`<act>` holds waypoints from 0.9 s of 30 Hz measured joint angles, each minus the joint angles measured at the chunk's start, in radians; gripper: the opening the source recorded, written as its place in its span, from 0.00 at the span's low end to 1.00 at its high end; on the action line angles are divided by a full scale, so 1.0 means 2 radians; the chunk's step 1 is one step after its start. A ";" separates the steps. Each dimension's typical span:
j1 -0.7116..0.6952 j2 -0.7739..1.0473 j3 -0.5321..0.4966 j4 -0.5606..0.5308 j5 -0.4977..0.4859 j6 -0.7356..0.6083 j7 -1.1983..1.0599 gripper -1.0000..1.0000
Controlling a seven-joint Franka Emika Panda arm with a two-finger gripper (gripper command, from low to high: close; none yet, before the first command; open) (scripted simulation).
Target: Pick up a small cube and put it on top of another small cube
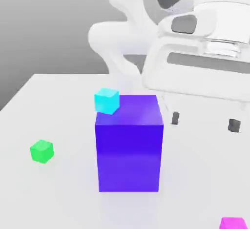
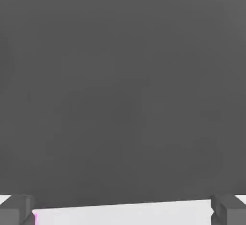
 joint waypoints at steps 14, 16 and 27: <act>0.057 0.225 0.014 0.032 0.000 0.071 0.081 0.50; 0.071 0.262 -0.002 0.041 -0.014 0.096 0.093 0.50; 0.062 0.235 0.010 0.034 0.002 0.078 0.082 0.00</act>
